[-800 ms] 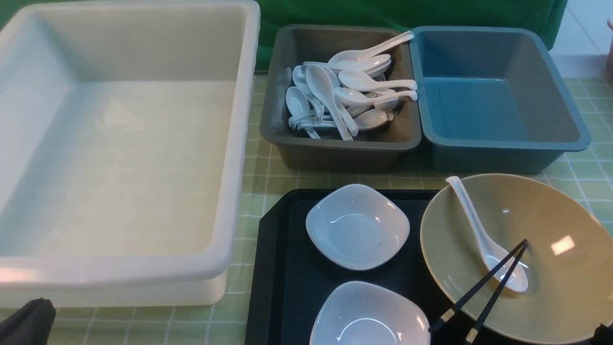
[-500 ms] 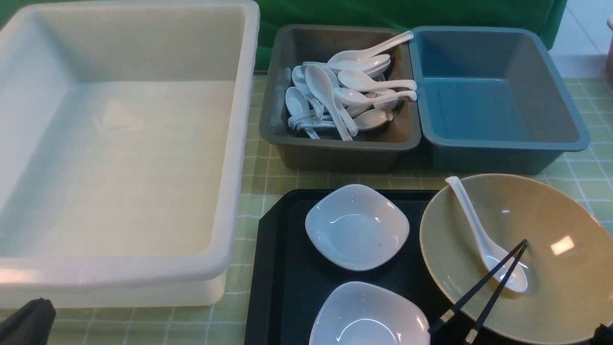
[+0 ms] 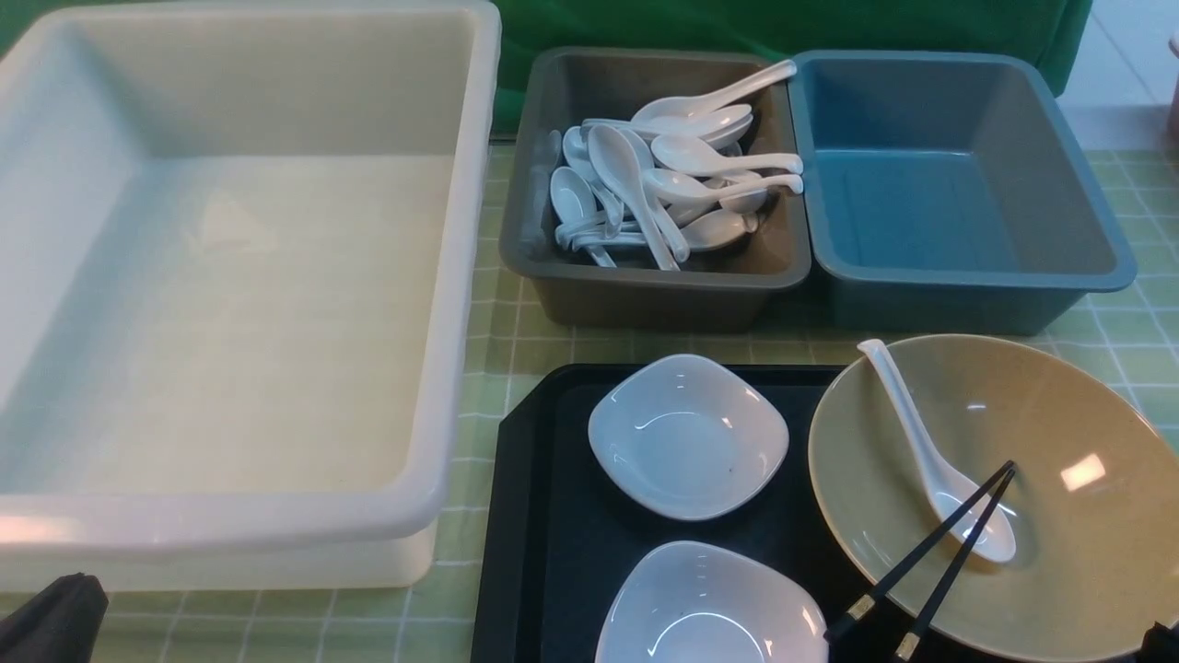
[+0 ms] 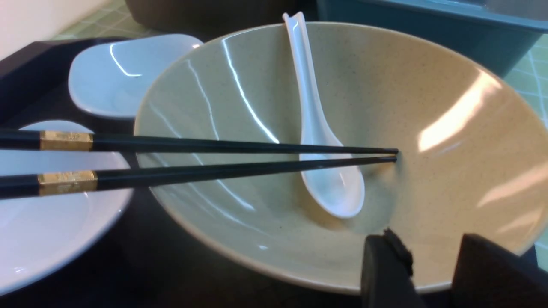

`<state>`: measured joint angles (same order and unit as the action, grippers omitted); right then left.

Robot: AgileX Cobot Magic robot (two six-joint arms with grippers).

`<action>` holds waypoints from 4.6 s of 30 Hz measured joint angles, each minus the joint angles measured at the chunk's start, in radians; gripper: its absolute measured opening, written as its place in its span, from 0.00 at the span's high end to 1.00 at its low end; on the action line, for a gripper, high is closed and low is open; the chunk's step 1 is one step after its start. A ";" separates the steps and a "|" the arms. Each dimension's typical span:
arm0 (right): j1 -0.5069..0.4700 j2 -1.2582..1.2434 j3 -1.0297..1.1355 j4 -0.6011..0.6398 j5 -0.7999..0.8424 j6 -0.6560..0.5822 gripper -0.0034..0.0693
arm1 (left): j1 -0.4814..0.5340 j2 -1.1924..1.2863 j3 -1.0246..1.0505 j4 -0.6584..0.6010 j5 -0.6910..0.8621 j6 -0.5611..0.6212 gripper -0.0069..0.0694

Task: On green table put chopsticks spoon bowls plates into blue grey white boxes.
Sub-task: 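Move the grippers toward the tableware on the black tray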

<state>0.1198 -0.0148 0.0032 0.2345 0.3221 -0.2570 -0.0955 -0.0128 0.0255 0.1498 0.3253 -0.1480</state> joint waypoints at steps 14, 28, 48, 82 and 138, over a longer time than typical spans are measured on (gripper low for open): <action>0.000 0.000 0.000 0.000 0.000 0.000 0.62 | 0.000 0.000 0.000 0.000 0.000 0.001 0.91; 0.000 0.000 0.000 0.000 -0.001 0.000 0.62 | 0.000 0.000 0.000 0.000 0.000 0.001 0.91; 0.000 0.000 0.024 -0.004 -0.322 0.141 0.62 | 0.000 0.000 0.000 0.006 -0.005 0.001 0.91; 0.000 0.438 -0.834 0.000 -0.150 0.055 0.62 | -0.001 0.468 -0.815 -0.175 -0.162 -0.185 0.91; 0.213 1.416 -0.844 -0.131 0.380 -1.222 0.27 | -0.325 0.718 -0.694 -0.774 0.280 0.603 0.91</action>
<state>0.3330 1.4012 -0.8411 0.1036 0.7024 -1.4793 -0.4203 0.7051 -0.6688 -0.6238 0.6052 0.4549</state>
